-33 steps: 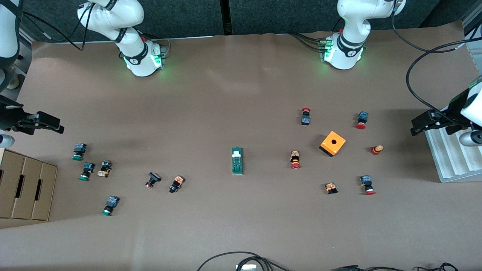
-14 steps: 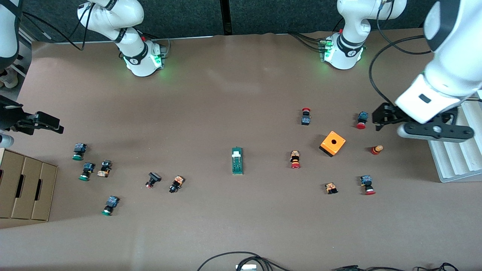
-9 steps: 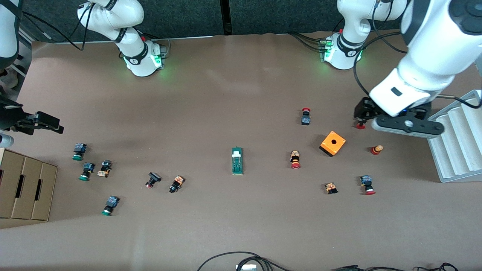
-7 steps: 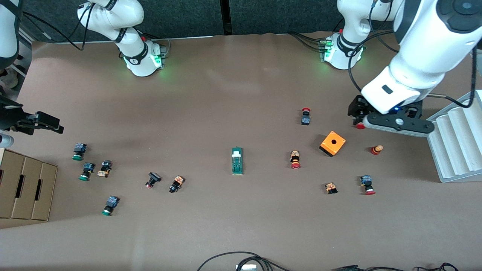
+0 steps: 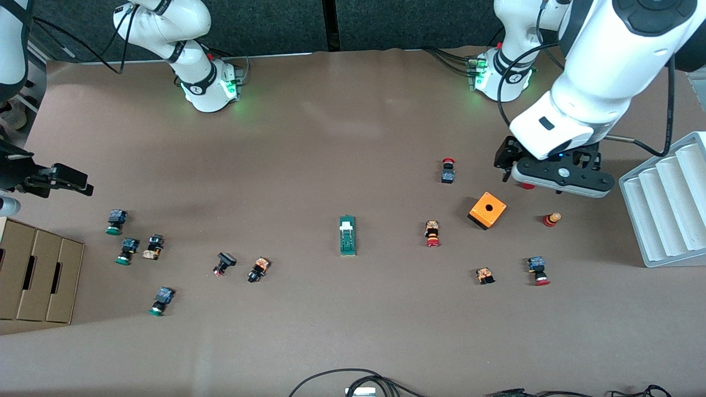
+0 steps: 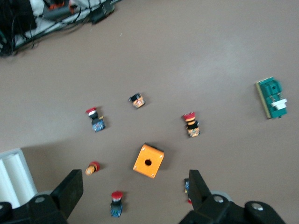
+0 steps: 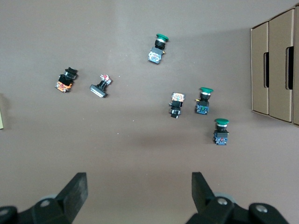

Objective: Close load switch with both arms
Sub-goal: 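Move the left gripper over the green load switch and grasp its body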

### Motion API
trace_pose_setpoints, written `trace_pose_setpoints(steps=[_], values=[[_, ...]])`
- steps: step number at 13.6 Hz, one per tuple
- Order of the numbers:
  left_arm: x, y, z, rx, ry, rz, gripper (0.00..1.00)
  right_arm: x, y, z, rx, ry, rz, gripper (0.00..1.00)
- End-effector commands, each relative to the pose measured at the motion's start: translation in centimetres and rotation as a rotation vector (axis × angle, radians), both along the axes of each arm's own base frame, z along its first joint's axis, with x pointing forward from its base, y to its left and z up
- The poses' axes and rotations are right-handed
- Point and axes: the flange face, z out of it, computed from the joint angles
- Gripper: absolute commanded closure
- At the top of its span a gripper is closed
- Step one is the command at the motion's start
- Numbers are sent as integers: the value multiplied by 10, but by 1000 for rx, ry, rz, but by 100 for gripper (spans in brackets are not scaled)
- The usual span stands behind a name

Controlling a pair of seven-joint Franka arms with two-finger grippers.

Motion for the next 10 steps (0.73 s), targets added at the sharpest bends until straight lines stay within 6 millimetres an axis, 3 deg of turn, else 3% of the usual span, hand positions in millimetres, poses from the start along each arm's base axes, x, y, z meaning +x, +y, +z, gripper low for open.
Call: trace_pose_setpoints(steps=[1, 2, 4, 6, 8, 10], values=[[-7, -46, -3, -16, -60, -35, 0, 0, 0, 5, -18, -9, 3, 1], [-5, -52, -4, -39, -78, 17, 0, 1, 0, 5, -18, -11, 3, 1], [-13, -88, -12, -93, -119, 102, 0, 1, 0, 5, -18, -11, 3, 1], [-15, -111, -24, -148, -152, 186, 0, 1, 0, 4, -18, -9, 3, 1], [-15, -127, -37, -160, -192, 206, 0, 1, 0, 5, -18, -11, 3, 1], [-27, -157, -58, -152, -250, 203, 0, 1, 0, 5, -18, -11, 3, 1]])
